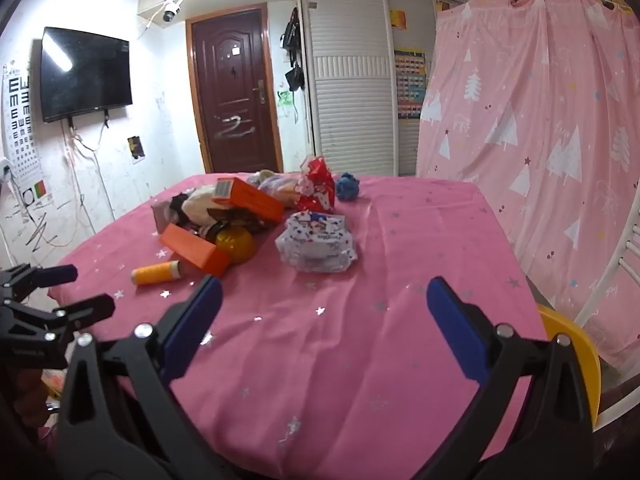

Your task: Collect trash

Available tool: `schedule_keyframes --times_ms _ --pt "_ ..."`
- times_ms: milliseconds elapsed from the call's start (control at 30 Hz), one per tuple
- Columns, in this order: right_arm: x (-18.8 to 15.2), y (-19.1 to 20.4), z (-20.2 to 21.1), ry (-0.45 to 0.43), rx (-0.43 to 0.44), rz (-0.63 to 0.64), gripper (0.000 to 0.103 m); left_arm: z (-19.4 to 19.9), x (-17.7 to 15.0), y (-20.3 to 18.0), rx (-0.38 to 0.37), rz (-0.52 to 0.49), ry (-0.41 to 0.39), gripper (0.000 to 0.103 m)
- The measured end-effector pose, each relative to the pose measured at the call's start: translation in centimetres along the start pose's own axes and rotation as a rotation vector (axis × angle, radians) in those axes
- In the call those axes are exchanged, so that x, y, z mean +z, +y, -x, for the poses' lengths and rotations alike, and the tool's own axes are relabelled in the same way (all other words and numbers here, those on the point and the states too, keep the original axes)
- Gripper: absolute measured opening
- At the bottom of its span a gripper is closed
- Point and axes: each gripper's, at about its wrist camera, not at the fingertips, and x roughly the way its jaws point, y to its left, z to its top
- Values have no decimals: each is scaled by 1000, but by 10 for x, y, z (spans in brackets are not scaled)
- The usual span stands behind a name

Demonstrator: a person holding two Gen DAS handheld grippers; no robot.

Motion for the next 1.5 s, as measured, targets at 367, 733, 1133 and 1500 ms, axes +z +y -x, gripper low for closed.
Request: schedule_keyframes --times_ms 367,733,1133,1500 --pt "0 0 -1 2 1 -6 98 0 0 0 -3 1 -1 95" --pt "0 1 -1 2 1 -6 98 0 0 0 0 0 1 95" --pt "1 1 -1 0 1 -6 98 -4 0 3 0 2 1 95" --pt "1 1 0 -1 2 -7 98 -2 0 2 0 0 3 95"
